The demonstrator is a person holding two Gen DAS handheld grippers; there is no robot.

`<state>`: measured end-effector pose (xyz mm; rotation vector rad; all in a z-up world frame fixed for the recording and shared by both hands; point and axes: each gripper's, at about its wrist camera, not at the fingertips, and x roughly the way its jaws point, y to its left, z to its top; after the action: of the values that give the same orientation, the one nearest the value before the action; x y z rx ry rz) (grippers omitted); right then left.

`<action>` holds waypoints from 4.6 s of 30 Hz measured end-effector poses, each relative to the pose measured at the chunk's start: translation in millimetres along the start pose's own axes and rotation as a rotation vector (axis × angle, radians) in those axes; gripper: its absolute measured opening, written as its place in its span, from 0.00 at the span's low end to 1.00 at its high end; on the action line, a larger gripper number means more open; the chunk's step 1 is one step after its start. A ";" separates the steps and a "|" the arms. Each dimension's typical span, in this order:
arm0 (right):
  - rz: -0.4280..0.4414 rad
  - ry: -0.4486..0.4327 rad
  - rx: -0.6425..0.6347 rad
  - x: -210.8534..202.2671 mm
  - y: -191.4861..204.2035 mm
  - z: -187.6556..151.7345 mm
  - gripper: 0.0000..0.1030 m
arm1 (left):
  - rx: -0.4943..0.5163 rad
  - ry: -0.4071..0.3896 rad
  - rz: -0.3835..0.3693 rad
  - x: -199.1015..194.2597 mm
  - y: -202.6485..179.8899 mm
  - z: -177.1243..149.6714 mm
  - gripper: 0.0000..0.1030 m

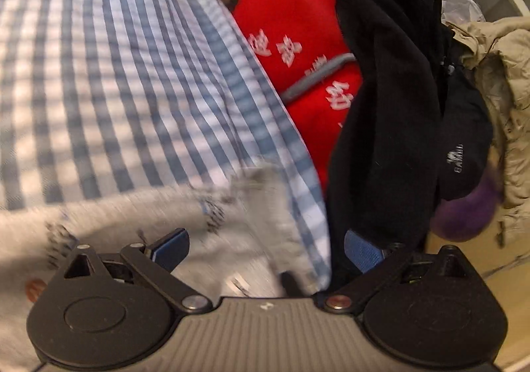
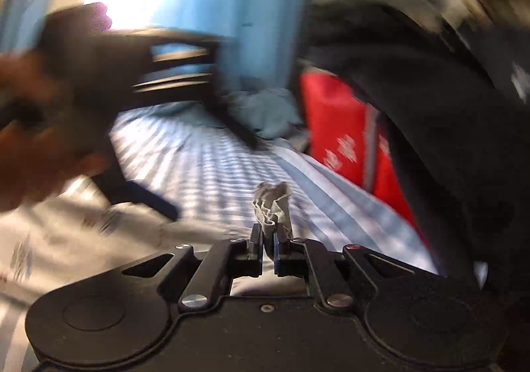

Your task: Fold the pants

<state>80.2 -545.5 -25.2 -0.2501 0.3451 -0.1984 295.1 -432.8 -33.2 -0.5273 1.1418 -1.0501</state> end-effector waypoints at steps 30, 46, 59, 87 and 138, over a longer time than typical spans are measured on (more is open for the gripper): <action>0.191 -0.027 -0.174 -62.3 120.9 26.4 0.05 | -0.005 -0.212 0.243 -128.5 18.1 -53.8 0.06; 0.420 -0.067 -0.226 -114.6 234.1 56.4 0.05 | -0.057 -0.290 0.333 -266.7 77.3 -97.7 0.05; 0.556 -0.019 -0.275 -118.9 318.8 68.1 0.06 | -0.106 -0.273 0.406 -327.5 147.0 -115.5 0.06; 0.201 -0.019 -0.016 -102.0 189.3 20.2 0.99 | 0.142 -0.462 0.903 -301.7 88.0 -140.0 0.99; -0.020 0.082 -0.245 0.1 196.1 18.4 0.99 | 0.121 -0.547 1.042 -259.4 112.7 -152.2 1.00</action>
<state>116.1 -355.4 -62.3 -0.4883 0.4493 -0.1866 189.7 -130.3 -56.3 -0.0548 0.6846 -0.0443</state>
